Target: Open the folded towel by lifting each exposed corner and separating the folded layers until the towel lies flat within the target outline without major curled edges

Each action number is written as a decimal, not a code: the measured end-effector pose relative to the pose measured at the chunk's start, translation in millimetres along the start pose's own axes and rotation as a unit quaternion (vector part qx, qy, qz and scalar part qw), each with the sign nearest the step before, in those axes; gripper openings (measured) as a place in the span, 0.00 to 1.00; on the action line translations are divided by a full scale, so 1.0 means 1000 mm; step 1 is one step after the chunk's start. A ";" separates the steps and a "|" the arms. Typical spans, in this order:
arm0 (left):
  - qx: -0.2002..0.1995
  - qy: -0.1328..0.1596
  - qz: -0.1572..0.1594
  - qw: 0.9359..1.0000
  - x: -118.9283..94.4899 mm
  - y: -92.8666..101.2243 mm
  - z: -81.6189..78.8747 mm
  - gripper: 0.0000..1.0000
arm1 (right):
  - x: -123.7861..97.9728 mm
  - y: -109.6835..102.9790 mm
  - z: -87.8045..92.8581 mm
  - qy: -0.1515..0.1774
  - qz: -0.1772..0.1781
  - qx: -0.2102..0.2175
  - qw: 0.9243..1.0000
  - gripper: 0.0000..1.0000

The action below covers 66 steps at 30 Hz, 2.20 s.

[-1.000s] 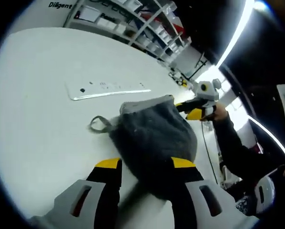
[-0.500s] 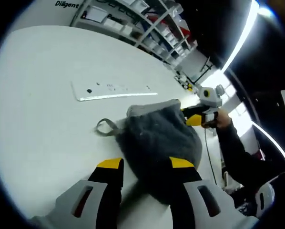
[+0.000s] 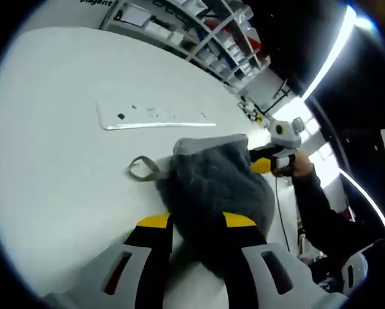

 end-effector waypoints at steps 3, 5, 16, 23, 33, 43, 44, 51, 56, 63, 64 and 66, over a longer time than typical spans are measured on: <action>-0.003 -0.002 0.002 1.000 0.001 0.001 0.003 0.25 | 0.003 -0.002 0.003 -0.002 -0.005 0.002 1.000 0.31; -0.006 -0.002 0.002 1.000 0.001 0.000 0.002 0.24 | 0.004 -0.003 0.003 -0.003 -0.006 0.003 1.000 0.30; -0.013 -0.011 0.002 1.000 0.004 -0.009 0.001 0.20 | 0.006 -0.008 0.008 -0.001 -0.011 0.008 1.000 0.27; -0.015 -0.014 0.008 1.000 0.008 -0.001 0.008 0.13 | 0.009 -0.007 0.010 0.000 -0.010 0.008 1.000 0.21; -0.007 -0.012 0.013 1.000 0.008 0.000 0.008 0.06 | 0.013 -0.008 0.013 0.001 -0.019 0.016 1.000 0.16; 0.004 -0.008 0.020 1.000 0.009 -0.004 0.005 0.05 | 0.015 -0.007 0.013 0.010 -0.031 0.022 0.999 0.12; 0.005 -0.007 0.021 1.000 0.009 -0.004 0.005 0.04 | 0.015 -0.007 0.013 0.010 -0.029 0.022 0.999 0.12; 0.011 -0.008 0.021 1.000 0.008 -0.002 0.005 0.03 | 0.015 -0.008 0.010 0.006 -0.024 0.013 1.000 0.10; -0.001 -0.011 0.029 1.000 0.007 -0.002 0.005 0.03 | 0.013 -0.006 0.009 0.018 -0.035 0.019 0.999 0.09; 0.006 -0.007 0.025 1.000 0.006 -0.005 0.002 0.03 | 0.012 -0.010 0.013 0.021 -0.036 0.013 0.999 0.08; 0.006 -0.008 0.026 1.000 0.005 -0.004 0.003 0.03 | 0.012 -0.010 0.013 0.021 -0.036 0.012 0.999 0.08; 0.008 -0.007 0.025 1.000 0.004 -0.005 0.001 0.03 | 0.011 -0.012 0.014 0.020 -0.036 0.012 0.999 0.08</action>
Point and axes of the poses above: the point that each gripper's makers call its tool centre point, and the gripper's own axes: x roughly forward along the fingers, y roughly to its right, z roughly out of its underside, the point moved 5 cm from there along -x, roughly backward along the fingers, and after that the axes turned 13 degrees about -z, right-handed, at the moved point
